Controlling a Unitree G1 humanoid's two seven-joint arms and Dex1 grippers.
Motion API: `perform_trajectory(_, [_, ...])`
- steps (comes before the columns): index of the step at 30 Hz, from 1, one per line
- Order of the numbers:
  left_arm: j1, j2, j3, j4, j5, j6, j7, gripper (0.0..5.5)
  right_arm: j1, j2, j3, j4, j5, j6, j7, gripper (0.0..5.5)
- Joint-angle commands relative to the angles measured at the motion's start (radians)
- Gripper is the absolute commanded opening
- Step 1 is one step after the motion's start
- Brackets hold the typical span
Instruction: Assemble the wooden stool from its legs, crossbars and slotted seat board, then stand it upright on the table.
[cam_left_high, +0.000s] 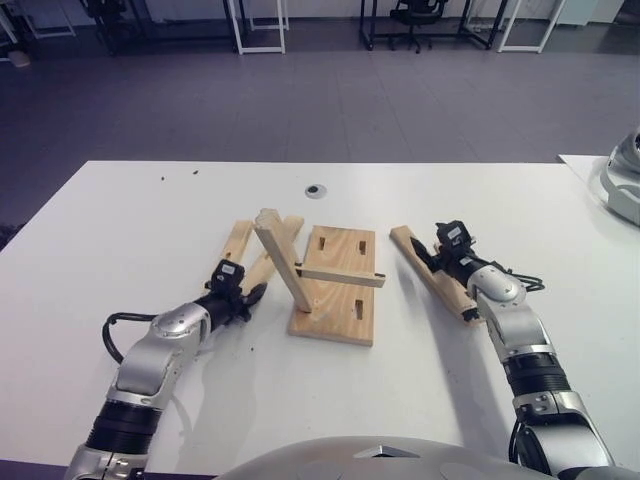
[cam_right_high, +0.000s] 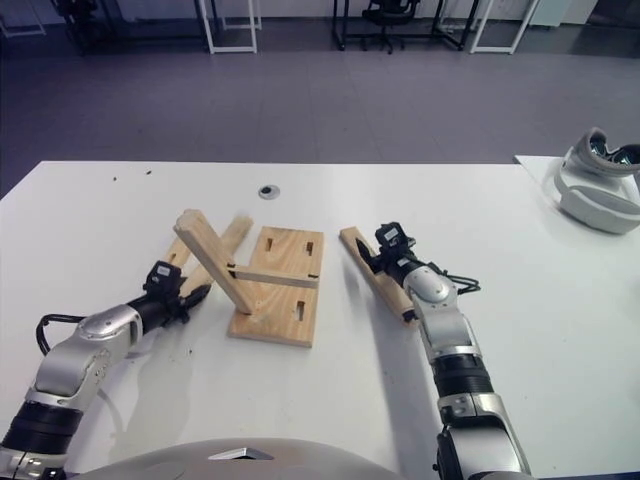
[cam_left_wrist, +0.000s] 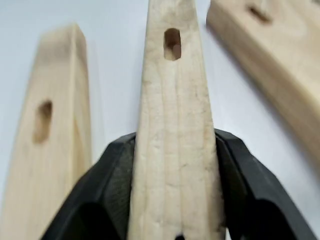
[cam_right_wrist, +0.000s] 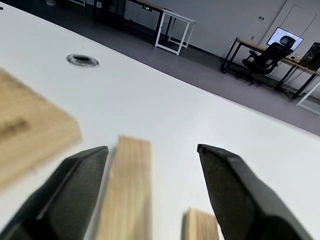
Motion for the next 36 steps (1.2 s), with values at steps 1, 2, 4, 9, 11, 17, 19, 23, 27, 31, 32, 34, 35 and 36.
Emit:
perform_trajectory(1, [-0.145,-0.029,0.041,-0.043,-0.036,-0.185,-0.128,2.06,-0.227,0.065,-0.144,-0.109,0.374,0.244,0.106,3.33])
perform_trajectory(2, [-0.169,-0.025,0.016,-0.011,0.001,-0.245,-0.164,2.06,-0.283,0.088,-0.174,-0.129,0.481,0.312,0.119,3.33])
perform_trajectory(4, [-0.218,-0.021,-0.029,0.058,0.069,-0.356,-0.226,2.06,-0.384,0.143,-0.209,-0.145,0.638,0.407,0.109,3.33])
perform_trajectory(9, [-0.35,-0.076,-0.073,0.177,0.115,-0.483,-0.297,2.06,-0.468,0.241,-0.224,-0.129,0.779,0.495,0.029,3.33])
perform_trajectory(11, [-0.359,-0.091,-0.074,0.188,0.115,-0.502,-0.308,2.06,-0.465,0.25,-0.214,-0.121,0.776,0.503,0.011,3.33])
perform_trajectory(17, [-0.371,-0.122,-0.042,0.217,0.137,-0.522,-0.271,2.06,-0.455,0.255,-0.273,-0.103,0.771,0.441,-0.04,3.33])
perform_trajectory(19, [-0.373,-0.129,-0.041,0.224,0.144,-0.531,-0.268,2.06,-0.452,0.251,-0.277,-0.101,0.772,0.438,-0.043,3.33])
perform_trajectory(23, [-0.384,-0.145,-0.046,0.236,0.145,-0.557,-0.273,2.06,-0.45,0.25,-0.272,-0.087,0.761,0.435,-0.046,3.33])
perform_trajectory(27, [-0.389,-0.132,-0.062,0.239,0.162,-0.591,-0.309,2.06,-0.458,0.26,-0.272,-0.055,0.761,0.435,-0.049,3.33])
perform_trajectory(31, [-0.39,-0.108,-0.103,0.263,0.222,-0.641,-0.352,2.06,-0.461,0.259,-0.265,-0.058,0.772,0.449,-0.039,3.33])
perform_trajectory(32, [-0.393,-0.102,-0.109,0.273,0.24,-0.658,-0.357,2.06,-0.459,0.258,-0.264,-0.063,0.777,0.457,-0.037,3.33])
perform_trajectory(34, [-0.398,-0.098,-0.109,0.289,0.254,-0.68,-0.361,2.06,-0.453,0.258,-0.267,-0.071,0.79,0.474,-0.04,3.12])
perform_trajectory(35, [-0.404,-0.099,-0.105,0.297,0.258,-0.689,-0.359,2.06,-0.448,0.255,-0.266,-0.073,0.793,0.487,-0.042,3.0])
perform_trajectory(36, [-0.409,-0.099,-0.101,0.303,0.261,-0.695,-0.358,2.06,-0.443,0.251,-0.265,-0.075,0.793,0.496,-0.042,2.81])
